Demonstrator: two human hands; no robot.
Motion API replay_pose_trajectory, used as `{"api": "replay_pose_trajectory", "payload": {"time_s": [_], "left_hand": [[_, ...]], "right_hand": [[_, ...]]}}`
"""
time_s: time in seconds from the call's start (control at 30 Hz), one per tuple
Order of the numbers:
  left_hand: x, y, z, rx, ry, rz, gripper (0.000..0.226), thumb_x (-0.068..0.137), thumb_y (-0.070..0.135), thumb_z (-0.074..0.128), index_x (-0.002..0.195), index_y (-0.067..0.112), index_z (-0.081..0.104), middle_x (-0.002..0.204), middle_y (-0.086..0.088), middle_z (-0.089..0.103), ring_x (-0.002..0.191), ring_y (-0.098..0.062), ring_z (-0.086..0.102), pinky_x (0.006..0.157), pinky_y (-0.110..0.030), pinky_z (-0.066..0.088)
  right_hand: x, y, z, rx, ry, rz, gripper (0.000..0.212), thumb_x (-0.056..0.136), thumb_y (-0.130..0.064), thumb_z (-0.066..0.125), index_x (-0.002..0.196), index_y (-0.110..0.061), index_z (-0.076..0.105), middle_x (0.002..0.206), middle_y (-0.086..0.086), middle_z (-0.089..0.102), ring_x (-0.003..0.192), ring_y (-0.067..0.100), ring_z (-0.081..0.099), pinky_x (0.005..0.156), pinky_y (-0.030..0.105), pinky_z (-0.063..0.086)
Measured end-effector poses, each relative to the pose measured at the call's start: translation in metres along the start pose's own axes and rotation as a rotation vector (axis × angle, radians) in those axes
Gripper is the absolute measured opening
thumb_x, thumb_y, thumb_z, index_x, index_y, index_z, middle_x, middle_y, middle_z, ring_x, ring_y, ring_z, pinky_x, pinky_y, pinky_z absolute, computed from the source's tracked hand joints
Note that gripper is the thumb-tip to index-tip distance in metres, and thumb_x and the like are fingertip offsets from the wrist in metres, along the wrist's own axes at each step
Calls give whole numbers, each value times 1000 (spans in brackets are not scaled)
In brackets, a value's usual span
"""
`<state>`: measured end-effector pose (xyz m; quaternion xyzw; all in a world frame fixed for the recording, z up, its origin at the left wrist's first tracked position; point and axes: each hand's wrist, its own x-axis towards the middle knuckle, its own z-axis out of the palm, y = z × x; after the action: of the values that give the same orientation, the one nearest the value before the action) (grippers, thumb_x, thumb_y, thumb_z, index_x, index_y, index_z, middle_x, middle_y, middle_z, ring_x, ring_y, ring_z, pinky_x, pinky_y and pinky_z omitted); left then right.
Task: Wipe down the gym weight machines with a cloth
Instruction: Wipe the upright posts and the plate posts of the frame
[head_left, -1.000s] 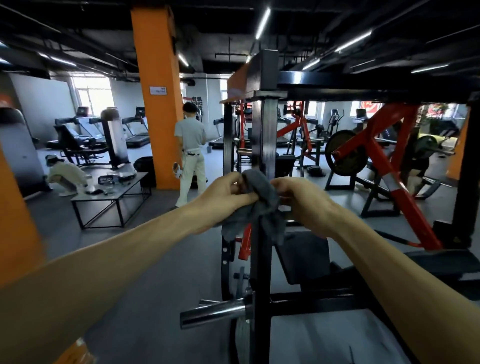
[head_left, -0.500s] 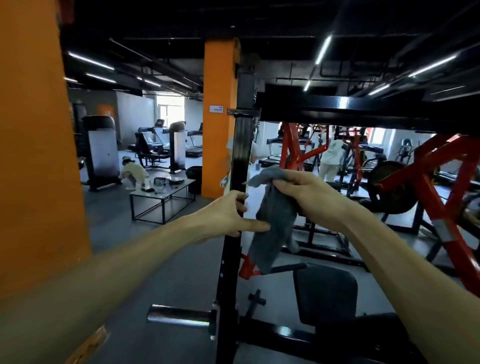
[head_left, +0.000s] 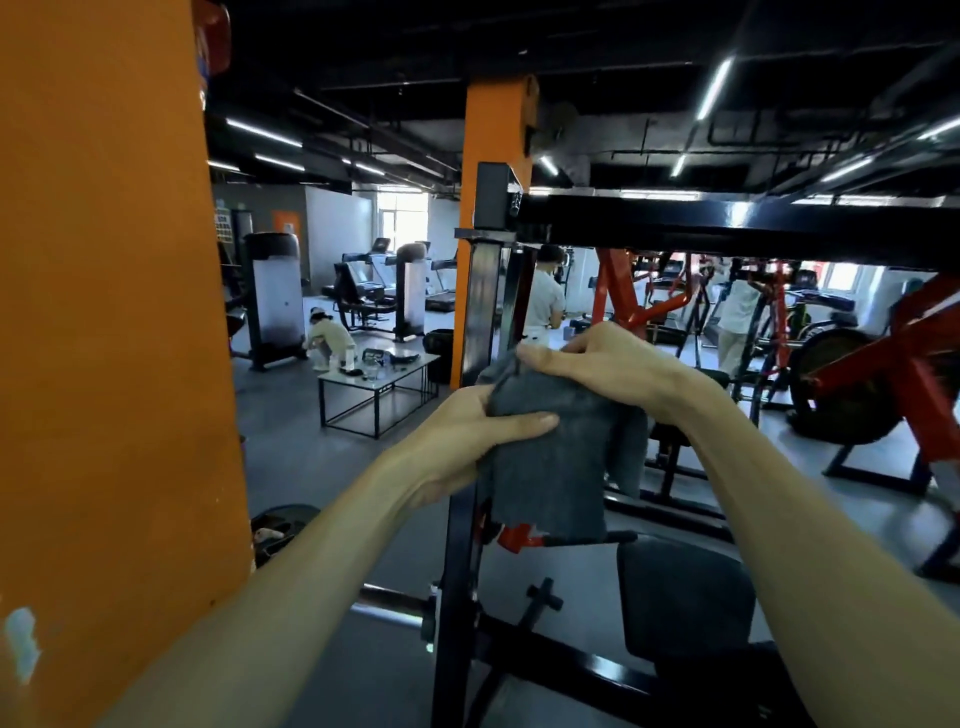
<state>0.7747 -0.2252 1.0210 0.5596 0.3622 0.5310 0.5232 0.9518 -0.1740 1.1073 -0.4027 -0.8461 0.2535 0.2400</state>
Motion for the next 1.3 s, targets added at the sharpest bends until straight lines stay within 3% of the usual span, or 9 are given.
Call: {"api": "replay_pose_trajectory", "payload": {"time_s": [0.13,0.33,0.5,0.57,0.67,0.77,0.97,1.2,1.3], "left_hand": [[-5,5,-9,-240,43,1,29,95,23,67,120,8,72,122,-17,71,110,-29,70,94,-41,58],[-3,-20,-29,-634,184,-6,86,81,81,56,118,6,75,125,-16,68,121,-34,62,112,-52,43],[2,-12,-38,-398,354,-70,17,90,21,72,93,8,82,102,-16,76,92,-30,75,92,-44,56],[10,-7,-47,-313,415,-58,22,96,10,66,80,11,82,99,-18,77,86,-27,75,88,-42,56],[16,-2,-59,-24,576,-51,9,94,15,71,96,6,73,96,-15,77,83,-24,75,76,-38,58],[18,6,-66,184,699,-13,27,90,26,78,108,15,62,104,-8,71,93,-22,69,74,-36,54],[5,31,-77,464,295,-95,62,49,48,100,101,23,76,106,1,74,106,-22,68,98,-44,54],[1,16,-86,984,287,-28,19,79,39,86,76,22,80,75,7,74,74,-6,68,73,-36,57],[7,13,-96,1006,295,-14,27,82,44,82,71,19,79,73,4,73,71,-6,66,66,-33,54]], "right_hand": [[-1,13,-4,368,-196,149,41,89,-45,71,100,-6,74,102,12,77,92,26,75,82,37,59],[27,15,28,987,139,310,33,90,-38,75,100,-6,72,96,11,77,85,25,75,75,39,60],[39,28,28,687,311,324,44,85,-41,79,101,0,72,104,19,75,85,26,72,88,53,59],[38,35,21,543,335,316,47,81,-45,81,96,-1,73,93,14,77,83,23,74,80,45,62],[34,42,20,382,374,295,55,80,-53,79,81,0,66,70,11,68,60,19,65,57,25,50],[25,48,22,434,363,285,66,72,-56,83,96,3,65,91,27,60,82,23,61,74,34,52],[-6,51,27,325,112,135,49,70,-22,89,116,-23,72,116,-3,69,105,14,66,88,28,55],[-7,60,44,-73,227,76,18,82,-29,83,66,-28,75,81,-5,68,71,-1,63,58,13,49],[-1,63,46,7,166,176,16,79,-36,84,72,-23,80,108,-13,67,95,5,64,85,32,57]]}}
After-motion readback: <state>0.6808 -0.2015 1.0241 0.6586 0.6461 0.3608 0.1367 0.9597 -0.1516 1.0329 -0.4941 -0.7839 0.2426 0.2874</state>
